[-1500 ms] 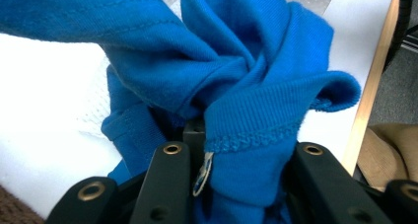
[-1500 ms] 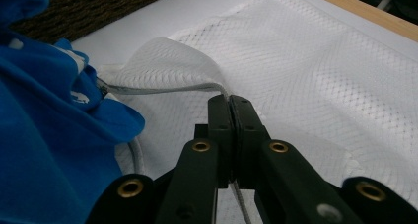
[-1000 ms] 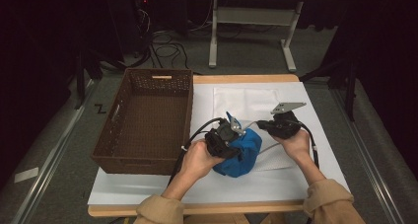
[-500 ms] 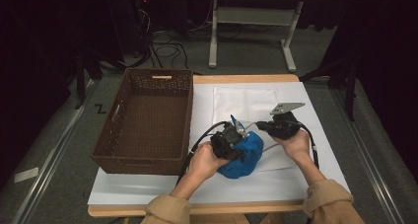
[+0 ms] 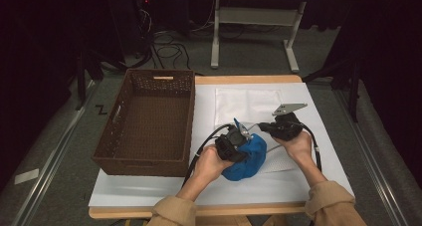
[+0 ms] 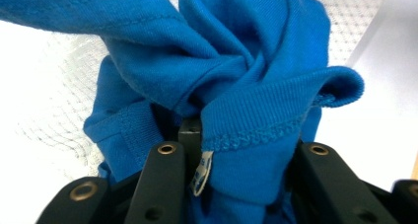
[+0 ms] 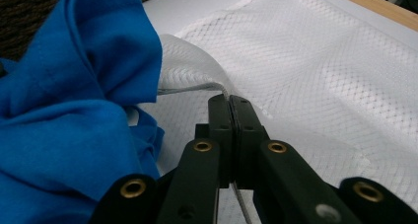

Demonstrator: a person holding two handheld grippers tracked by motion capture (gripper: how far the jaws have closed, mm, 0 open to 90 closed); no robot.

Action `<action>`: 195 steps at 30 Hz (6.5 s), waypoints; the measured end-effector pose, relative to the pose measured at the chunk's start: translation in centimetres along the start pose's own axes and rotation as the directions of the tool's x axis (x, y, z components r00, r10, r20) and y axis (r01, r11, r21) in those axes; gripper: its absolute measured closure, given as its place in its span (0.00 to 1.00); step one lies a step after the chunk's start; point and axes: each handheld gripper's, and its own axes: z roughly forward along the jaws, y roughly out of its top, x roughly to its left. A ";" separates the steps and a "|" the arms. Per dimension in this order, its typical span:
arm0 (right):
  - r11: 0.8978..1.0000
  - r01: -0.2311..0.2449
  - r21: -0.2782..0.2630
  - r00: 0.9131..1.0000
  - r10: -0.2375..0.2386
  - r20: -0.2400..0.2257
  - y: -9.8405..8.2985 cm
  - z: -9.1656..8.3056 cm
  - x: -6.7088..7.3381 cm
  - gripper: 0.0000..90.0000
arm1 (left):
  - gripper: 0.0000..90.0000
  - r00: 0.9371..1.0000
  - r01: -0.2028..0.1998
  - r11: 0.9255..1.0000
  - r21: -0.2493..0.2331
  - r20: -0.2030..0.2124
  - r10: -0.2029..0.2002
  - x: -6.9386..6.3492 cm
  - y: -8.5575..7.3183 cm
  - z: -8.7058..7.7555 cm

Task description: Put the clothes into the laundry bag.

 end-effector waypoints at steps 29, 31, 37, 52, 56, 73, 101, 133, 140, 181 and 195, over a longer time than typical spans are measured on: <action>1.000 0.001 -0.006 1.000 -0.001 -0.011 0.0 0.3 0.1 1.00 | 0.31 0.999 0.027 0.998 -0.048 -0.022 -0.028 -0.5 0.3 -0.3; 1.000 -0.006 0.000 1.000 0.006 -0.009 0.1 0.1 0.1 1.00 | 0.32 0.999 0.028 0.997 -0.066 -0.017 -0.029 -0.5 0.2 -0.6; 1.000 -0.005 0.000 1.000 0.005 -0.009 0.1 0.1 0.1 1.00 | 0.52 1.000 0.014 0.995 -0.098 -0.017 -0.016 -0.5 0.2 -0.8; 0.999 0.018 -0.033 1.000 -0.019 -0.021 1.0 -0.7 0.7 1.00 | 0.82 0.998 0.047 0.995 -0.085 -0.034 -0.050 0.2 1.3 1.3; 0.999 0.023 -0.034 0.999 -0.024 -0.025 1.1 -0.6 0.9 1.00 | 0.80 0.995 0.077 0.994 -0.072 -0.051 -0.081 0.9 1.5 2.4; 1.000 0.014 -0.028 1.000 -0.015 -0.020 0.8 -0.5 0.8 1.00 | 0.46 0.993 0.060 0.992 -0.107 -0.090 -0.070 0.6 1.0 -0.4; 0.999 0.028 -0.033 0.999 -0.029 -0.024 1.0 -0.7 1.2 1.00 | 0.66 0.984 0.123 0.986 -0.116 -0.117 -0.137 2.0 1.9 2.0; 0.998 0.036 -0.049 0.999 -0.038 -0.037 1.2 -1.0 1.5 1.00 | 0.81 0.972 0.162 0.979 -0.127 -0.149 -0.180 2.5 3.8 3.2; 0.999 0.024 -0.039 0.999 -0.025 -0.035 0.9 -0.8 1.3 1.00 | 0.54 0.979 0.109 0.986 -0.125 -0.159 -0.128 1.7 3.3 1.9; 0.998 0.038 -0.056 0.998 -0.040 -0.048 1.2 -0.8 1.7 1.00 | 0.88 0.984 0.152 0.977 -0.148 -0.072 -0.164 1.8 2.1 2.0; 0.999 0.034 -0.023 0.998 -0.036 -0.054 0.7 -0.1 1.7 1.00 | 0.63 0.965 0.221 0.967 -0.129 -0.118 -0.236 2.8 2.3 3.8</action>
